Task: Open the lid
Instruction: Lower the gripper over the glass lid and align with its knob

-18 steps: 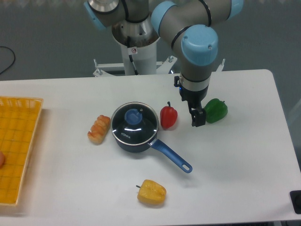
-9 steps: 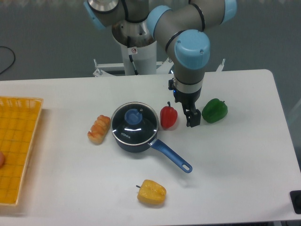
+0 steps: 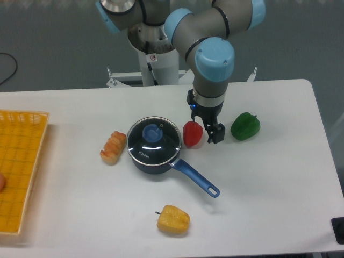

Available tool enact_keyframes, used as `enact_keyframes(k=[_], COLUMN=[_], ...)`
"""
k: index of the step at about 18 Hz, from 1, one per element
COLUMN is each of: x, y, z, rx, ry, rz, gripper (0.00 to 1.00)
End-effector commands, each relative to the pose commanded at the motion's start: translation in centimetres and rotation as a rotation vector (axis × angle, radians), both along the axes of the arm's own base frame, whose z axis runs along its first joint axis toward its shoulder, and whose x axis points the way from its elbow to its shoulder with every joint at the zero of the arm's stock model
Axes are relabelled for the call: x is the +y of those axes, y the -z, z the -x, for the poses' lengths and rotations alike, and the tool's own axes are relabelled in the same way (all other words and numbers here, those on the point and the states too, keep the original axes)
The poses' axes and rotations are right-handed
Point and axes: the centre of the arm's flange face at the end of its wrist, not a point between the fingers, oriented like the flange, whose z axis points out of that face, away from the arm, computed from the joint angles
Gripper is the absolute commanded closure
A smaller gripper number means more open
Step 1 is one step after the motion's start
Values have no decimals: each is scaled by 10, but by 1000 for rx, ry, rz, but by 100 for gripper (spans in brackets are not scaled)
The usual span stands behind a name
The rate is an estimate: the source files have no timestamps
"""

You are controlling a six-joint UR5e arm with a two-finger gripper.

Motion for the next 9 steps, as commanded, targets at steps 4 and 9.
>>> enact_keyframes(k=[4,9], x=[17,12], y=[19,32], z=[-23,-52], rx=[5,17], ry=[-141,-102], rz=[35,87], gripper=[0,0])
